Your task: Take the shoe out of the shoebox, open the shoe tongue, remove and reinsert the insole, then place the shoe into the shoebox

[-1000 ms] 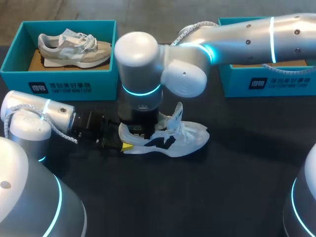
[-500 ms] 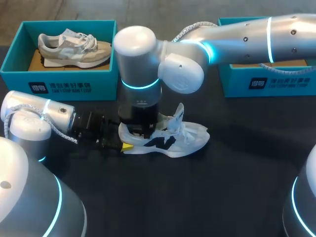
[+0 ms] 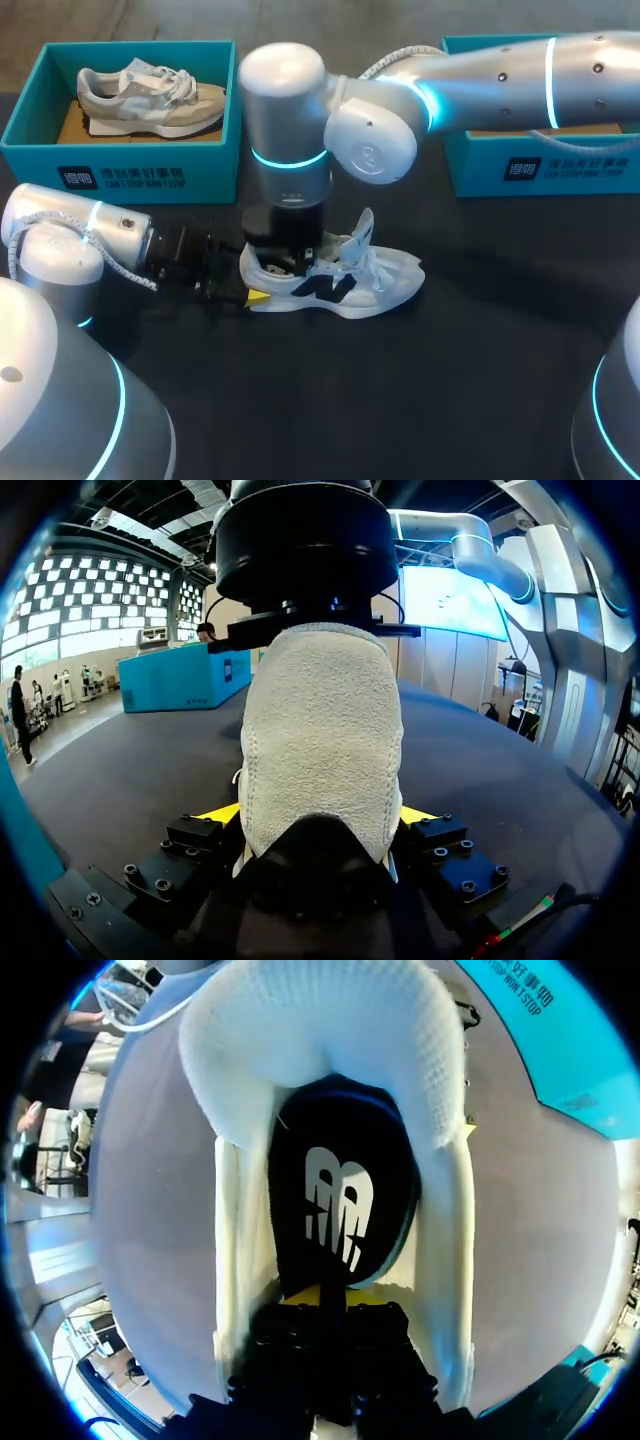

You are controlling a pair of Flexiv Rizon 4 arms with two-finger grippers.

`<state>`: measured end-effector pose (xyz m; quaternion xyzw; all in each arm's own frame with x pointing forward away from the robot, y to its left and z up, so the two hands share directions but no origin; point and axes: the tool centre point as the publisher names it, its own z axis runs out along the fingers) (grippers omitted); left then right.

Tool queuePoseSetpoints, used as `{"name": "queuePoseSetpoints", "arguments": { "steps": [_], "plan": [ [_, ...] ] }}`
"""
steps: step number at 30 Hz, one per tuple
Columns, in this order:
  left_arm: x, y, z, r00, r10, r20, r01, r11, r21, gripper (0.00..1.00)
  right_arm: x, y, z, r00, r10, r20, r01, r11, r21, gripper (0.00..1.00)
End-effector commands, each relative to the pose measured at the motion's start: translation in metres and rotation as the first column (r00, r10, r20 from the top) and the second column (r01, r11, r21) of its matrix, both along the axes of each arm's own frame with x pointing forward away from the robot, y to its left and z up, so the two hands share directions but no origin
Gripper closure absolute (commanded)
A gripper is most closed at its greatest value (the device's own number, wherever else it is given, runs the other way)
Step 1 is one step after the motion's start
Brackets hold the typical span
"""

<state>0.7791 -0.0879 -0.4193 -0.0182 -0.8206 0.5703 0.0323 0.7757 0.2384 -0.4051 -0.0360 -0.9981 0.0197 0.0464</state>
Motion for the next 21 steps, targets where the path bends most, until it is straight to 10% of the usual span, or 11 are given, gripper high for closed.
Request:
{"name": "queuePoseSetpoints", "arguments": {
  "steps": [1, 21],
  "plan": [
    [0.0, 0.001, -0.003, 1.0, 0.0, 0.0, 0.0, 1.0, 0.0, 1.0, -0.005, -0.003, 0.009, 1.0, 0.003, 0.006, -0.003, 1.0, 0.011, 1.0],
    [0.0, 0.001, -0.003, 1.0, 0.0, 0.0, 0.0, 1.0, 0.0, 1.0, -0.005, -0.022, 0.04, 0.994, -0.044, 0.101, 0.04, 0.998, 0.039, 1.0]
  ]
}}
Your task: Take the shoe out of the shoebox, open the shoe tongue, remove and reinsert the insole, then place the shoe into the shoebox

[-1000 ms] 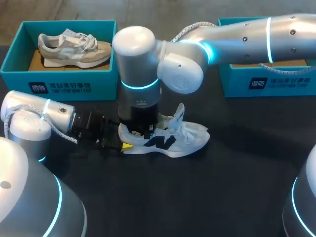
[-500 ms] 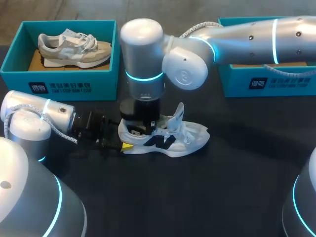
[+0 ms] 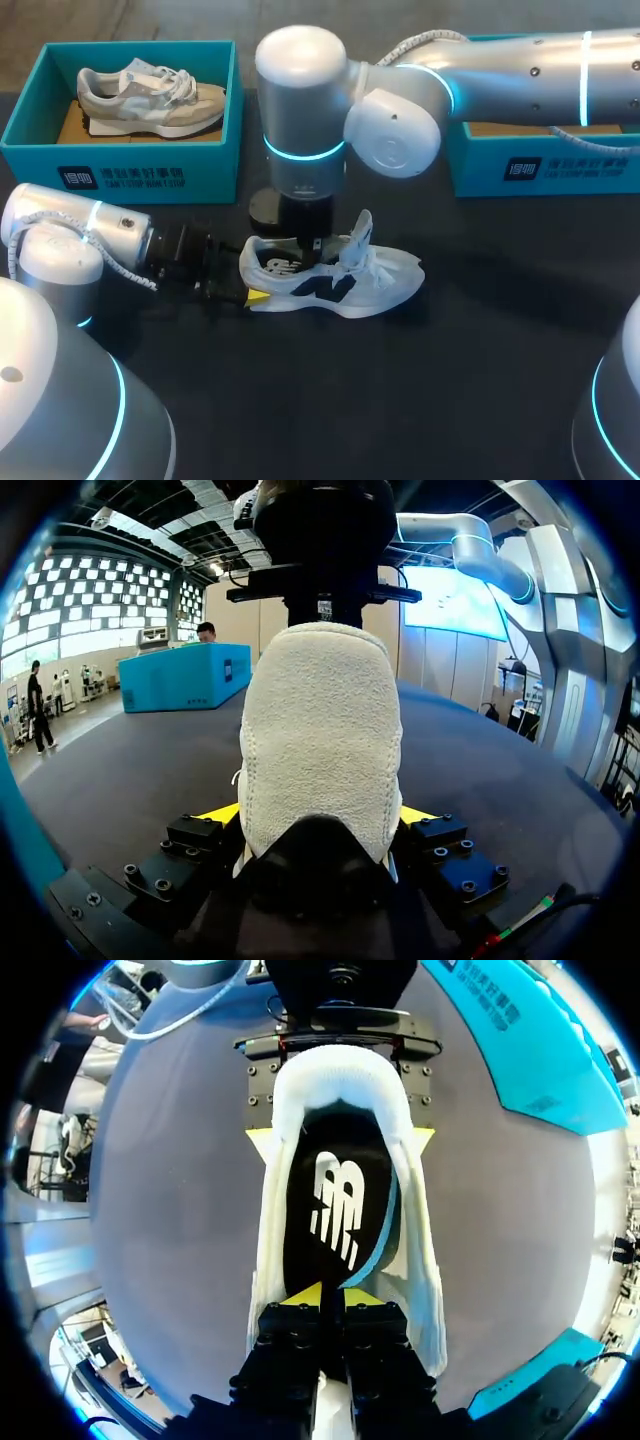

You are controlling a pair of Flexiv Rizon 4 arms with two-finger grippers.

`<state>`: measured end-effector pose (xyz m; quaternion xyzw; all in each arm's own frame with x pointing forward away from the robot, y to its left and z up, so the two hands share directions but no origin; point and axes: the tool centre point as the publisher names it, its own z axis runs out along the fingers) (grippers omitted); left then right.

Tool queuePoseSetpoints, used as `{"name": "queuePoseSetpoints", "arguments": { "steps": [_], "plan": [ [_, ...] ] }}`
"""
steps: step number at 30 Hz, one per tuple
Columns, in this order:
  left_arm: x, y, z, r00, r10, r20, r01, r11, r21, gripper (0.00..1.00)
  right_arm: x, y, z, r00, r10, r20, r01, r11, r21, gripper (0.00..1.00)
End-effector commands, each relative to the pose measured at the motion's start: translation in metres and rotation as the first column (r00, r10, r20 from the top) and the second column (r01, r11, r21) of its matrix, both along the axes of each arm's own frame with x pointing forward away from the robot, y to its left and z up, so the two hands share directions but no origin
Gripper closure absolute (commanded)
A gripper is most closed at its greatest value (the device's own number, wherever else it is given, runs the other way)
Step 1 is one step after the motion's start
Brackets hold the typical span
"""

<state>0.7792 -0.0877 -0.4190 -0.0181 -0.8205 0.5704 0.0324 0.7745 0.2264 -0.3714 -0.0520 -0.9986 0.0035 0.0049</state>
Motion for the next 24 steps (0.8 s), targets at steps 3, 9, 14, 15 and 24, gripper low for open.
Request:
{"name": "queuePoseSetpoints", "arguments": {
  "steps": [3, 9, 14, 15, 24],
  "plan": [
    [0.0, 0.001, -0.004, 1.0, 0.0, 0.0, 0.0, 1.0, 0.0, 1.0, -0.003, -0.013, 0.01, 0.999, -0.021, 0.033, 0.021, 1.0, 0.009, 1.0],
    [0.0, 0.001, -0.004, 1.0, 0.0, 0.0, 0.0, 1.0, 0.0, 1.0, -0.001, -0.018, 0.02, 0.998, -0.039, 0.055, 0.037, 0.998, 0.045, 1.0],
    [0.0, 0.001, -0.004, 1.0, 0.0, 0.0, 0.0, 1.0, 0.0, 1.0, 0.001, -0.021, 0.029, 0.996, -0.056, 0.066, 0.048, 0.993, 0.108, 1.0],
    [0.0, 0.001, -0.004, 1.0, 0.0, 0.0, 0.0, 1.0, 0.0, 1.0, 0.001, -0.021, 0.03, 0.996, -0.058, 0.069, 0.05, 0.992, 0.112, 1.0],
    [0.0, 0.001, -0.004, 1.0, 0.0, 0.0, 0.0, 1.0, 0.0, 1.0, 0.004, -0.026, 0.037, 0.992, -0.087, 0.092, 0.071, 0.983, 0.17, 1.0]
  ]
}}
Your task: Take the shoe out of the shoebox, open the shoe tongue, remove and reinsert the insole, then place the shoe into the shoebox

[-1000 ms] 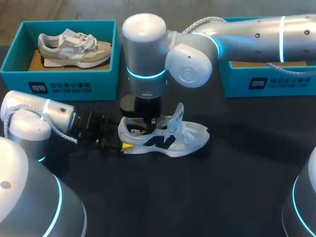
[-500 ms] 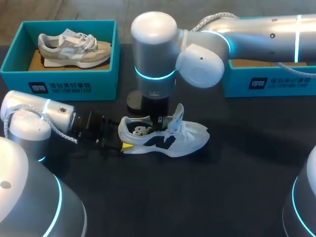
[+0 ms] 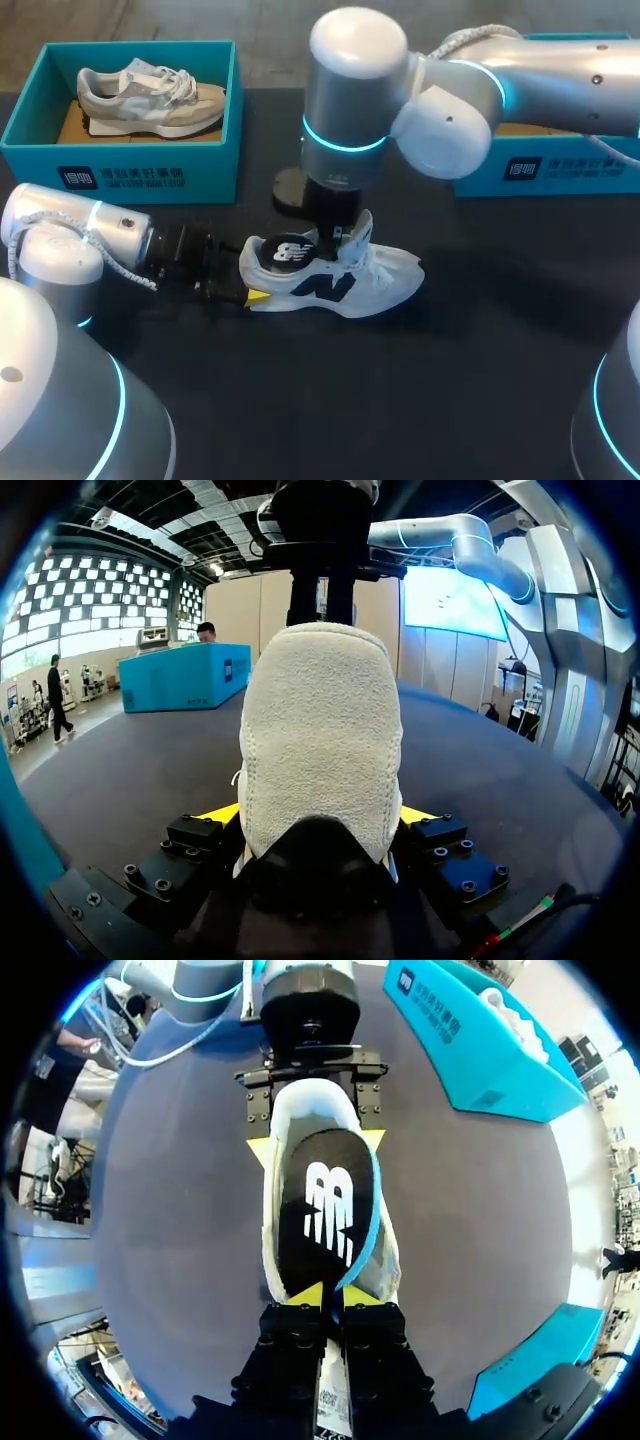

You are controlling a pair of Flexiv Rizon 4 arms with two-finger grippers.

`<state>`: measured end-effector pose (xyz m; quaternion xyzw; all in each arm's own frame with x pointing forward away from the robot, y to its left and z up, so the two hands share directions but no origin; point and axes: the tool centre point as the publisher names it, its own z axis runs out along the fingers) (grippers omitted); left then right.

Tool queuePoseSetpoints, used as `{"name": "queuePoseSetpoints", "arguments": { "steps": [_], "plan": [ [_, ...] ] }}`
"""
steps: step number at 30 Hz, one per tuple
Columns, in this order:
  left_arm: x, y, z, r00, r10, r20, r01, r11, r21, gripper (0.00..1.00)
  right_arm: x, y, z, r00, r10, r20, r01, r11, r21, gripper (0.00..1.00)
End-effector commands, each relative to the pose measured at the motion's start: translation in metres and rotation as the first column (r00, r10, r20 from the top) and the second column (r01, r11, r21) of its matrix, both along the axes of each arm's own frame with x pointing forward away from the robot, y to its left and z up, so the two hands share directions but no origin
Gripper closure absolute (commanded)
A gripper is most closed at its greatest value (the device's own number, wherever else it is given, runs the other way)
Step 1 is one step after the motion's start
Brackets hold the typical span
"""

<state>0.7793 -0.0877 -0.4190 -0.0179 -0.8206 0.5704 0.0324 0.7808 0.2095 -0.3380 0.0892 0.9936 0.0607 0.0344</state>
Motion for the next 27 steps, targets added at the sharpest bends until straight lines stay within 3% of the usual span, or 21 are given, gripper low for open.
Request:
{"name": "queuePoseSetpoints", "arguments": {
  "steps": [1, 10, 27],
  "plan": [
    [0.0, 0.001, -0.004, 1.0, 0.0, 0.0, 0.0, 1.0, 0.0, 1.0, -0.002, -0.01, 0.005, 1.0, -0.005, 0.02, 0.004, 0.999, 0.046, 1.0],
    [0.0, 0.001, -0.004, 1.0, 0.0, 0.0, 0.0, 1.0, 0.0, 1.0, 0.004, 0.007, 0.011, 0.999, 0.03, 0.038, -0.034, 0.992, 0.122, 1.0],
    [0.0, 0.001, -0.004, 1.0, 0.0, 0.0, 0.0, 1.0, 0.0, 1.0, 0.009, 0.047, 0.007, 0.987, 0.156, 0.03, -0.159, 0.974, 0.164, 1.0]
  ]
}}
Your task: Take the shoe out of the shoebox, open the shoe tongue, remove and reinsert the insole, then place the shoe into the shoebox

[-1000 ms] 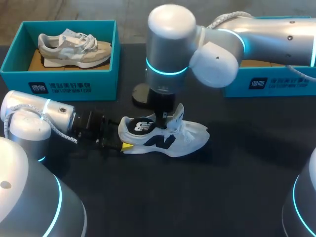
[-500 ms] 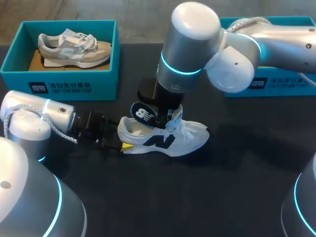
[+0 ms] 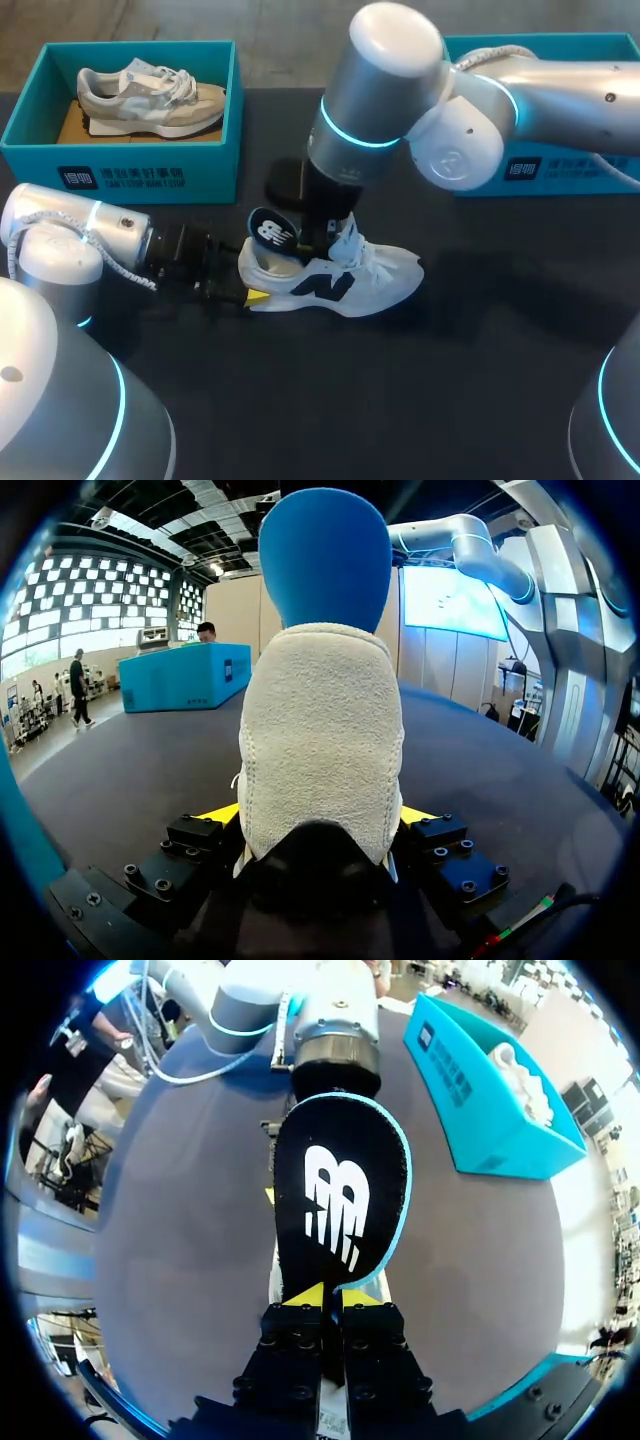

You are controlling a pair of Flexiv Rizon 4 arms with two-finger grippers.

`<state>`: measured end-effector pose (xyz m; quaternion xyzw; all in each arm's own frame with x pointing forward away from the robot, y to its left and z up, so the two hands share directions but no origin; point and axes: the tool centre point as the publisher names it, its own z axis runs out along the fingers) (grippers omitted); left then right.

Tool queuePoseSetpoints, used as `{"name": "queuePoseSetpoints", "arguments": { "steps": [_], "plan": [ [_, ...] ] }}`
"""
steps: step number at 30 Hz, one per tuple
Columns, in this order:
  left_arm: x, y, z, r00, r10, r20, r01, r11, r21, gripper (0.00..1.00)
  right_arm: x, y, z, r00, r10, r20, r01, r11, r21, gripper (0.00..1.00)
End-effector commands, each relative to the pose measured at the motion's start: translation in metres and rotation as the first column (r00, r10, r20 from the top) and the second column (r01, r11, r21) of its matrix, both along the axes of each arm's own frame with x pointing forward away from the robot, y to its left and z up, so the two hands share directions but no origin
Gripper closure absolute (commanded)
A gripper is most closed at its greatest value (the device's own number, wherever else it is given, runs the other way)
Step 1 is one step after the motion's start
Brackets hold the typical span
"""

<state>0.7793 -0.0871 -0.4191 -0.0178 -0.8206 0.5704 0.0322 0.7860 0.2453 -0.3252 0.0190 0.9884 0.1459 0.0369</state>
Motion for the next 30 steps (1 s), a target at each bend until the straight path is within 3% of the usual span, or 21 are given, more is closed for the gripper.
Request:
{"name": "queuePoseSetpoints", "arguments": {
  "steps": [1, 15, 16, 18, 20, 30],
  "plan": [
    [0.0, 0.001, -0.003, 1.0, 0.0, 0.0, 0.0, 1.0, 0.0, 1.0, 0.003, 0.015, -0.007, 1.0, 0.024, -0.015, -0.024, 1.0, 0.002, 1.0],
    [0.0, 0.001, -0.003, 1.0, 0.0, 0.0, 0.0, 1.0, 0.0, 1.0, -0.004, 0.026, -0.015, 0.997, 0.067, -0.045, -0.066, 0.998, 0.011, 1.0],
    [0.0, 0.001, -0.003, 1.0, 0.0, 0.0, 0.0, 1.0, 0.0, 1.0, -0.004, 0.025, -0.015, 0.997, 0.067, -0.048, -0.067, 0.998, 0.01, 0.97],
    [0.0, 0.001, -0.003, 1.0, 0.0, 0.0, 0.0, 1.0, 0.0, 1.0, -0.004, 0.025, -0.015, 0.997, 0.065, -0.049, -0.065, 0.998, 0.01, 0.69],
    [0.0, 0.001, -0.003, 1.0, 0.0, 0.0, 0.0, 1.0, 0.0, 1.0, -0.003, 0.025, -0.015, 0.997, 0.063, -0.048, -0.062, 0.998, 0.01, 0.54],
    [0.0, 0.001, -0.003, 1.0, 0.0, 0.0, 0.0, 1.0, 0.0, 1.0, 0.003, 0.012, 0.008, 0.999, 0.034, -0.017, -0.035, 0.999, -0.001, 0.41]
  ]
}}
